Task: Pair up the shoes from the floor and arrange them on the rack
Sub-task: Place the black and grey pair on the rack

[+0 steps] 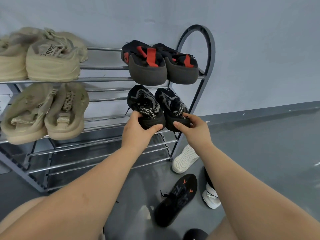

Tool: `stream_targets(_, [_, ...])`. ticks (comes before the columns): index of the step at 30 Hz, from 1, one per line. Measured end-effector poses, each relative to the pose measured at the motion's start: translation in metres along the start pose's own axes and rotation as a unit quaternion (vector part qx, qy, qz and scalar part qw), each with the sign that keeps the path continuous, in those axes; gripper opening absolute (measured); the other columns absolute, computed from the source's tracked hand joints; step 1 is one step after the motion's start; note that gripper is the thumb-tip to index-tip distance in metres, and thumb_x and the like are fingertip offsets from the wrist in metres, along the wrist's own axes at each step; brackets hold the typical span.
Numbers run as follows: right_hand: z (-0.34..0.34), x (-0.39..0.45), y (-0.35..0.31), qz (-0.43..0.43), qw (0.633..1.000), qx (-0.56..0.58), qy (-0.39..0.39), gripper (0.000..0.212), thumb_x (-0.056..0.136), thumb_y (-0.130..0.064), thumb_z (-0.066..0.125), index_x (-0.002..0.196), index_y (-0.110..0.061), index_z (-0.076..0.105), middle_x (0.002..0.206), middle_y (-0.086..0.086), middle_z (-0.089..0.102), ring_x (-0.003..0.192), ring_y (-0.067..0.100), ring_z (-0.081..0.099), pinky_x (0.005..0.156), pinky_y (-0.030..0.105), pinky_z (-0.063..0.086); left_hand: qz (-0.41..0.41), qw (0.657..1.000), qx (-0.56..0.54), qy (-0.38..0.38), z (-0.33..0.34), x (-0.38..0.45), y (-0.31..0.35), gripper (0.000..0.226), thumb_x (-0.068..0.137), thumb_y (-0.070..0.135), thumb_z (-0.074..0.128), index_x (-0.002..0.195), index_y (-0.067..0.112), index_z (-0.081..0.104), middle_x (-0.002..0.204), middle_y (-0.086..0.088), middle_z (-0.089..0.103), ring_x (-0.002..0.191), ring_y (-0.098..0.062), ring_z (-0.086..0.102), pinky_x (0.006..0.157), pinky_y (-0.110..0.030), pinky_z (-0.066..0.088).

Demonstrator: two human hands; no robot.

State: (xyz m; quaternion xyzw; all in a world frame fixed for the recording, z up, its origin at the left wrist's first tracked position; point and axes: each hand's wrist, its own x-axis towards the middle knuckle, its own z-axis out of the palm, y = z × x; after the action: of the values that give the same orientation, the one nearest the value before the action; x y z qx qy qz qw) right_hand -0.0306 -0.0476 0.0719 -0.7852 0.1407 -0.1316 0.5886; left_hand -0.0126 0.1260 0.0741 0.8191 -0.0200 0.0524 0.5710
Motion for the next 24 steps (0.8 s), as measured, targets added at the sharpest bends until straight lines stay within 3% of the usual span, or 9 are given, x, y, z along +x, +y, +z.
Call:
stream_targets(4, [0.005,0.013,0.005,-0.001,1.000,0.003,0.006,0.038,0.076,-0.026,0.078,0.108,-0.033,0.058,0.099,-0.009,0.067,0.099,0.011,0.065,0.094,0.030,0.051,0.011,0.999,0.030,0.001,0.006,0.015,-0.005,0.056,0.070,0.039,0.078,0.115,0.024,0.047,0.104,0.017,0.050,0.114,-0.017,0.050,0.088,-0.029,0.041])
stream_targets(8, [0.013,0.026,0.009,-0.001,1.000,-0.002,0.008,0.042,0.077,-0.027,0.078,0.114,-0.030,0.059,0.105,-0.004,0.068,0.101,0.012,0.065,0.095,0.030,0.051,0.008,0.999,0.046,0.010,0.011,0.031,-0.010,0.055,0.070,0.041,0.077,0.114,0.023,0.049,0.102,0.019,0.047,0.118,-0.019,0.048,0.085,-0.028,0.038])
stream_targets(10, [0.015,0.033,0.011,-0.004,1.000,-0.009,0.004,0.042,0.077,-0.026,0.077,0.115,-0.029,0.059,0.105,-0.004,0.068,0.100,0.011,0.065,0.094,0.030,0.051,0.004,0.998,0.055,0.014,0.013,0.038,-0.012,0.056,0.071,0.042,0.076,0.115,0.020,0.049,0.101,0.017,0.047,0.122,-0.023,0.044,0.094,-0.032,0.039])
stream_targets(13, [0.018,0.042,0.015,-0.006,1.000,-0.019,-0.011,0.040,0.078,-0.025,0.076,0.113,-0.031,0.058,0.102,-0.007,0.067,0.100,0.010,0.064,0.095,0.029,0.050,0.002,0.996,0.087,0.007,0.016,0.043,-0.014,0.058,0.075,0.043,0.073,0.120,0.017,0.046,0.113,0.011,0.056,0.126,-0.024,0.039,0.116,-0.046,0.018])
stream_targets(16, [0.018,0.048,0.019,-0.004,0.999,-0.028,-0.021,0.039,0.080,-0.025,0.075,0.115,-0.029,0.058,0.104,-0.010,0.066,0.100,0.004,0.062,0.092,0.023,0.048,0.015,0.993,0.119,0.004,0.022,0.049,-0.021,0.061,0.075,0.046,0.071,0.121,0.017,0.045,0.125,0.007,0.057,0.127,-0.021,0.042,0.119,-0.044,0.002])
stream_targets(24, [0.012,0.055,0.024,-0.012,0.998,-0.052,-0.033,0.041,0.082,-0.027,0.072,0.120,-0.028,0.056,0.109,-0.012,0.063,0.101,0.002,0.059,0.086,0.014,0.041,0.051,0.986,0.157,0.024,0.034,0.055,-0.034,0.069,0.074,0.050,0.071,0.126,0.015,0.041,0.129,0.004,0.054,0.128,-0.018,0.044,0.118,-0.038,-0.004])
